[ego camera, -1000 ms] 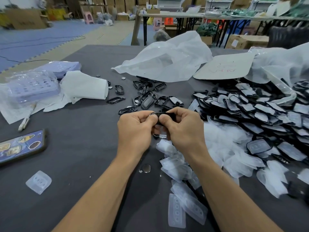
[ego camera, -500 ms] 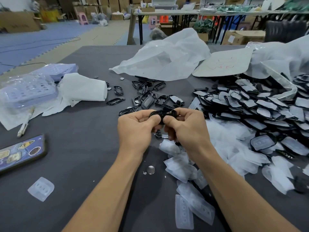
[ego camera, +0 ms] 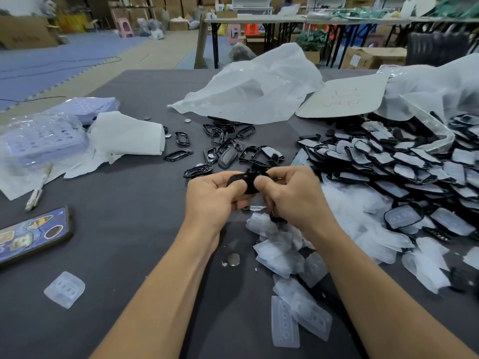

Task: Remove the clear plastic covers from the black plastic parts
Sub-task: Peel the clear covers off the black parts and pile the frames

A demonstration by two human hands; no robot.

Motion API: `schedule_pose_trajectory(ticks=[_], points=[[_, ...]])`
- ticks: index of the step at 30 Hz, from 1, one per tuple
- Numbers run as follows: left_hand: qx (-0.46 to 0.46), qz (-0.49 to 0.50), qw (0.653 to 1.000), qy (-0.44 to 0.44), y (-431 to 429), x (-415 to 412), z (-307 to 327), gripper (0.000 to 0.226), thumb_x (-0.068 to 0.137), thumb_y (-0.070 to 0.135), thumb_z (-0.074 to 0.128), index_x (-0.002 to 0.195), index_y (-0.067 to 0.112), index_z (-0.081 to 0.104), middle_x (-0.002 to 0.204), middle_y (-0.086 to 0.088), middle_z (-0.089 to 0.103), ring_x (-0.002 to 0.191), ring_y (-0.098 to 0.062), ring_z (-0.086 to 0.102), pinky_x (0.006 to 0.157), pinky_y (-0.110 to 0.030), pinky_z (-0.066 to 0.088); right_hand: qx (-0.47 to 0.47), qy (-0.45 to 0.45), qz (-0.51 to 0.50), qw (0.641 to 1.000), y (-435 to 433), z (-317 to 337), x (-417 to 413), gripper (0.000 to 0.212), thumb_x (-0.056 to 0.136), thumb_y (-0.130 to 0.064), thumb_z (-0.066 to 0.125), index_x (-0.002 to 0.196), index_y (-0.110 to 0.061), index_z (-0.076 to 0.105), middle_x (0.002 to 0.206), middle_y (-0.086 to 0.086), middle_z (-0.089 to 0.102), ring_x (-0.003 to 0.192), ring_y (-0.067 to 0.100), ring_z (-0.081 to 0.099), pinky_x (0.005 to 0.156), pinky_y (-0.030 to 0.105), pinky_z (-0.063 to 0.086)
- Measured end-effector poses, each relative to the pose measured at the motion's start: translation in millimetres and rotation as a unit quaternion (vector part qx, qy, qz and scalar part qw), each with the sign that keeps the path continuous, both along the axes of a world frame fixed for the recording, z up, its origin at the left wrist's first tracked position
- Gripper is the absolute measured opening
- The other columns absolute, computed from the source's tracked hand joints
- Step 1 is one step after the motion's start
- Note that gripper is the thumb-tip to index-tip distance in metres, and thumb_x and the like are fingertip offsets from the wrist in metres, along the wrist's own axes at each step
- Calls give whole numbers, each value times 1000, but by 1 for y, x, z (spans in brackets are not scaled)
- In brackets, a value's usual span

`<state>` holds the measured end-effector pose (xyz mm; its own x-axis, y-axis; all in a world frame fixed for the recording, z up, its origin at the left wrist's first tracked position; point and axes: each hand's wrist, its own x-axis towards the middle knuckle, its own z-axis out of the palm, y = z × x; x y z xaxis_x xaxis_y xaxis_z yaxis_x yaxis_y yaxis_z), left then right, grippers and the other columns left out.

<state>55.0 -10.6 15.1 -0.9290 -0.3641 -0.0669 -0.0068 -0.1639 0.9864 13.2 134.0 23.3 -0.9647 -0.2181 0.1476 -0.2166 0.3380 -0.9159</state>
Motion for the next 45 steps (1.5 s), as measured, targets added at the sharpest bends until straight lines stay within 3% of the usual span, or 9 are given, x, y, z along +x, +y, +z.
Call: schedule_pose_trajectory(ticks=[4, 7, 9, 18, 23, 27, 32, 38, 45], points=[[38, 50, 998, -12, -6, -4, 0, 18, 96, -7, 63, 92, 7, 73, 81, -7, 78, 66, -15, 76, 59, -21, 59, 131, 106, -139, 976, 43, 24, -17, 13, 92, -30, 70, 83, -27, 79, 61, -13, 69, 55, 2, 61, 57, 23, 51], [53, 62, 997, -13, -9, -5, -1, 19, 95, -7, 63, 92, 7, 74, 83, -12, 78, 66, -18, 75, 60, -23, 60, 383, 37, -125, 915, 78, 32, -28, 17, 90, -22, 67, 100, -28, 78, 91, -4, 75, 89, 20, 68, 85, 35, 57], [56, 57, 997, -17, -7, -5, -1, 20, 93, -8, 62, 91, 6, 76, 80, -13, 77, 63, -18, 74, 58, -23, 60, 435, -19, -93, 896, 85, 25, -25, 24, 89, -28, 71, 112, -27, 74, 103, -1, 73, 99, 23, 64, 88, 34, 53], [66, 31, 997, -40, 1, -4, 0, 18, 94, -5, 57, 92, 3, 73, 67, -5, 72, 54, -12, 67, 51, -20, 56, 321, 80, -179, 926, 82, 12, -10, 12, 88, -35, 77, 100, -34, 79, 89, -6, 77, 92, 25, 71, 86, 44, 58], [140, -8, 989, -37, -2, -7, 1, 14, 98, 3, 61, 95, 7, 74, 74, -4, 75, 59, -8, 69, 56, -19, 57, 251, 123, -202, 939, 85, 10, -12, 10, 88, -28, 77, 80, -33, 79, 71, -12, 73, 67, 18, 65, 74, 40, 59], [137, -15, 990, -34, -3, -8, -1, 13, 91, -2, 69, 93, 11, 70, 70, -1, 74, 58, -9, 70, 57, -18, 57, 92, 90, -189, 974, 89, 10, -18, 13, 82, -27, 84, 73, -36, 79, 76, -21, 71, 76, -4, 66, 71, 15, 52], [89, -4, 995, -36, -3, -7, 2, 22, 86, -12, 68, 89, 10, 70, 64, -2, 71, 49, -13, 63, 49, -19, 53, -42, 12, -178, 983, 89, 10, -23, 17, 85, -21, 79, 74, -34, 81, 83, -13, 76, 79, -1, 68, 75, 25, 52], [41, -5, 999, -35, 2, -8, 1, 24, 86, -16, 67, 84, 8, 69, 60, -1, 68, 44, -13, 58, 45, -19, 48, 109, 58, -200, 972, 86, 4, -22, 28, 94, -19, 67, 68, -29, 72, 57, -11, 69, 55, 6, 65, 54, 22, 52], [29, 3, 999, -30, 3, -9, 0, 23, 85, -15, 70, 85, 8, 71, 61, -2, 69, 46, -13, 59, 46, -19, 50, 285, 127, -222, 924, 82, 10, -14, 23, 93, -19, 69, 73, -30, 67, 55, -12, 57, 64, 22, 61, 92, 49, 53]])
